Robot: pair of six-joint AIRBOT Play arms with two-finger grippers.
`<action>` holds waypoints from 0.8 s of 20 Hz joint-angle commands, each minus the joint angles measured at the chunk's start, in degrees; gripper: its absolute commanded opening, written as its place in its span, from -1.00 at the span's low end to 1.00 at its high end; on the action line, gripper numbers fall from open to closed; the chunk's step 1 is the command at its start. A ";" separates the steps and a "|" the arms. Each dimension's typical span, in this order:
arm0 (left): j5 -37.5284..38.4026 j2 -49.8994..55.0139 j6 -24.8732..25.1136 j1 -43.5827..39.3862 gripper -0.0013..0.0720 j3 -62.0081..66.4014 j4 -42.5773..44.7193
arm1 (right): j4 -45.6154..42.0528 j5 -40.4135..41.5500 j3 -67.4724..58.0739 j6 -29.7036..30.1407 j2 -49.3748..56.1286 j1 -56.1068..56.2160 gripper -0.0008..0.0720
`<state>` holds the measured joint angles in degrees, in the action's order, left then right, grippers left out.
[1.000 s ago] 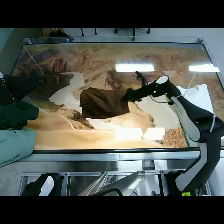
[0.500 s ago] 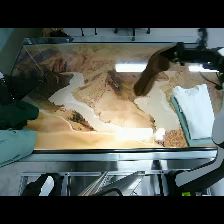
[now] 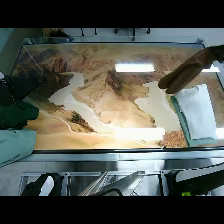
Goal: Fold the shirts.
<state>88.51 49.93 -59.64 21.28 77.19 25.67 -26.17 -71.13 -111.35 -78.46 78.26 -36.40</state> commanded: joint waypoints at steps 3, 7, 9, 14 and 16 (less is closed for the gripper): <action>0.02 0.02 0.02 0.07 -0.91 -0.02 0.09 | -4.55 0.63 -0.11 -0.42 -1.36 -4.96 -0.93; 0.00 0.02 0.02 0.07 -0.91 -0.02 0.09 | -2.29 4.96 -0.09 3.30 -1.31 -4.85 -0.93; -0.17 0.02 0.02 0.07 -0.91 -0.02 0.07 | 3.13 10.47 -0.09 7.89 -1.31 -4.87 -0.93; -0.22 0.02 0.02 0.07 -0.91 -0.02 0.07 | 5.79 16.28 -0.07 13.55 -0.50 -4.92 -0.93; -0.15 0.61 0.02 0.07 -0.91 -0.02 0.07 | 2.40 11.74 0.07 11.19 0.50 -4.92 -0.93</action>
<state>88.33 50.11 -59.57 21.28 77.19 25.63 -21.87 -57.43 -111.39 -67.33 77.82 -41.28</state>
